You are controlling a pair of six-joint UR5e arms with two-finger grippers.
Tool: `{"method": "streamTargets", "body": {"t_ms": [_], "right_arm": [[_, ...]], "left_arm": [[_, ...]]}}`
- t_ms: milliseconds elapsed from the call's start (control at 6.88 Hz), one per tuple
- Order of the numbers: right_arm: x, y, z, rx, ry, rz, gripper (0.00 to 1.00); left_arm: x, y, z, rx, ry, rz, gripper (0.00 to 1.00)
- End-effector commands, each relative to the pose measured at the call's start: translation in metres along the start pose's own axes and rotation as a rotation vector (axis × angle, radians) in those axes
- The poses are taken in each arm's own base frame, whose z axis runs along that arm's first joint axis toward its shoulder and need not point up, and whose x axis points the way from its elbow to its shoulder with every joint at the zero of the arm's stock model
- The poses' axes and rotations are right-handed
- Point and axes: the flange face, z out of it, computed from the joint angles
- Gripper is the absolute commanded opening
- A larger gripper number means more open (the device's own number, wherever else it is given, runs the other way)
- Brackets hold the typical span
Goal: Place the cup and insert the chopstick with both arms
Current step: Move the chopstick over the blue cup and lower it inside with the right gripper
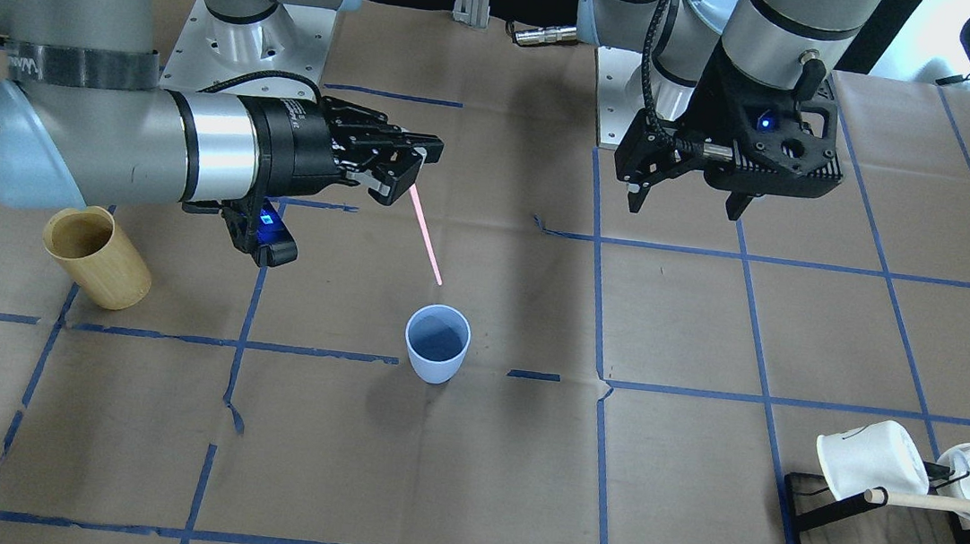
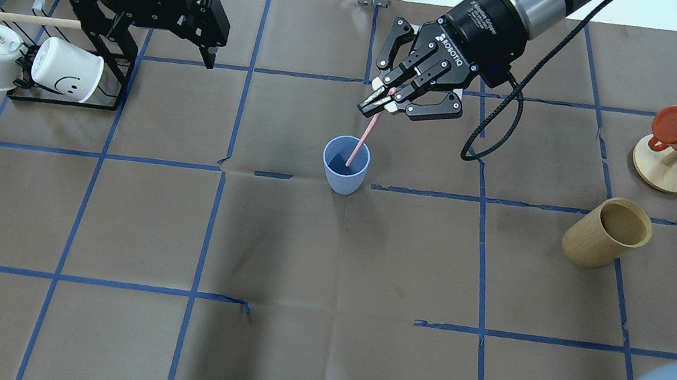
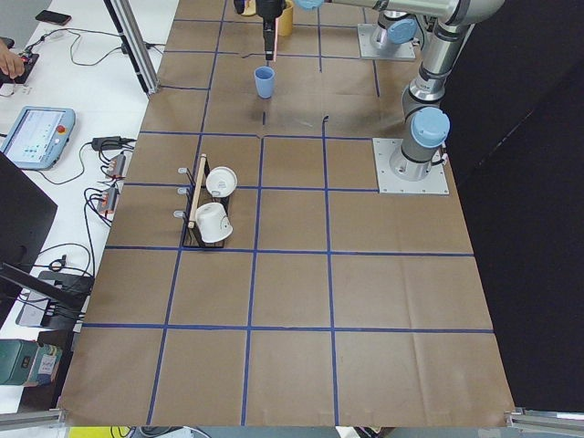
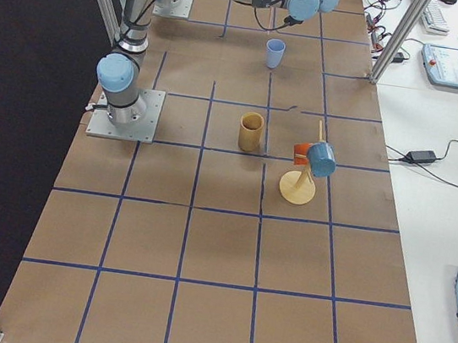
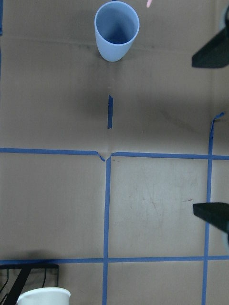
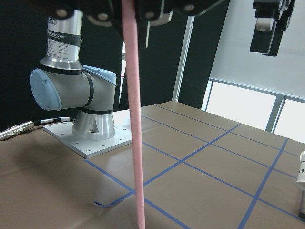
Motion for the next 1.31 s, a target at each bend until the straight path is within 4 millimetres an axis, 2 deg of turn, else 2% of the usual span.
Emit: {"method": "streamTargets", "body": {"t_ms": [0,145,291,581,1017,1162], "right_arm": [[-0.007,-0.013,0.0,-0.004,0.001,0.005,0.04],[-0.015,-0.015,-0.006,0.004,-0.004,-0.005,0.04],[-0.02,-0.026,-0.006,-0.002,0.0,0.003,0.04],[-0.023,-0.049,-0.001,-0.018,0.014,0.002,0.04],[-0.025,-0.071,0.004,-0.029,0.018,-0.007,0.06],[-0.027,-0.074,0.005,-0.025,0.017,-0.012,0.24]], "left_arm": [[0.0,0.0,0.0,-0.001,0.0,0.001,1.0],[0.001,0.001,0.001,-0.007,0.009,-0.008,1.0],[0.001,0.002,0.002,-0.021,0.009,-0.007,1.0],[0.0,0.007,0.0,-0.035,0.006,-0.005,1.0],[0.0,0.007,0.0,-0.034,0.011,-0.004,1.0],[0.0,0.006,0.0,-0.03,0.013,-0.004,1.0]]}}
